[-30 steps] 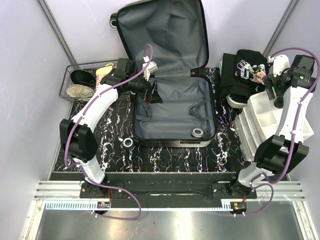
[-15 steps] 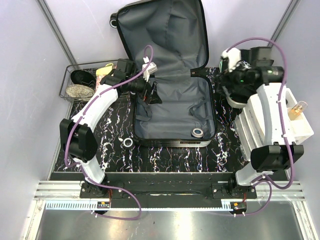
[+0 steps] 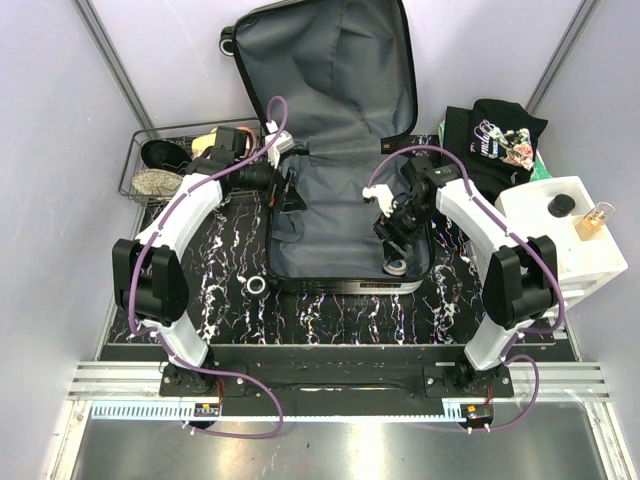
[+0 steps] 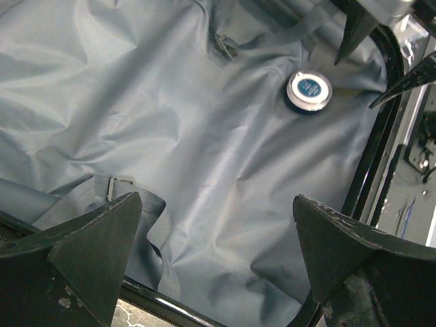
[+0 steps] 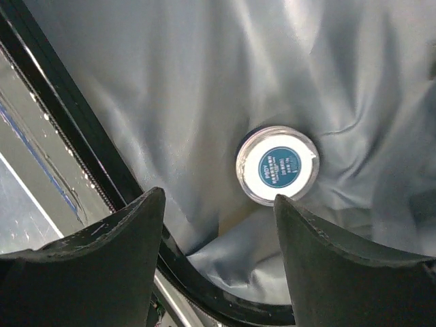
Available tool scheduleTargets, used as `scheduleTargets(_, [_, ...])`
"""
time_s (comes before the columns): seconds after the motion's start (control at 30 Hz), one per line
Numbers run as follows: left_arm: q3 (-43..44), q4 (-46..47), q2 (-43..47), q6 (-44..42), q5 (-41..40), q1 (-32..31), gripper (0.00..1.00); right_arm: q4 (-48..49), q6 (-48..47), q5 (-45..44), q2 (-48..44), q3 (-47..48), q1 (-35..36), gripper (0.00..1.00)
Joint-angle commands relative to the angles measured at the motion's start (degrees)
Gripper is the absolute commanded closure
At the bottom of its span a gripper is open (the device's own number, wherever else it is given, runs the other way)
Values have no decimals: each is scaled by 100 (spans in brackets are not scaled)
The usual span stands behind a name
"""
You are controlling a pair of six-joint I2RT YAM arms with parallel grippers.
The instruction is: Open, take out, and arrange the luggage
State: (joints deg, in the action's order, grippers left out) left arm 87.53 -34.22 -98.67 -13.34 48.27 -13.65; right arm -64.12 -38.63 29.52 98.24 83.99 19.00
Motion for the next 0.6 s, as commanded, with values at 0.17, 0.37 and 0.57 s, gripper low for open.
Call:
scheduleTargets(0.17, [-315, -401, 481, -1293, 60, -24, 1, 13, -452, -587, 512, -190, 174, 25])
scheduleTargets(0.37, [-306, -454, 454, -1302, -151, -24, 1, 619, -189, -1246, 749, -391, 314, 19])
scheduleTargets(0.57, [-245, -445, 411, -1302, -178, 29, 1, 1094, -180, -1783, 881, -918, 525, 16])
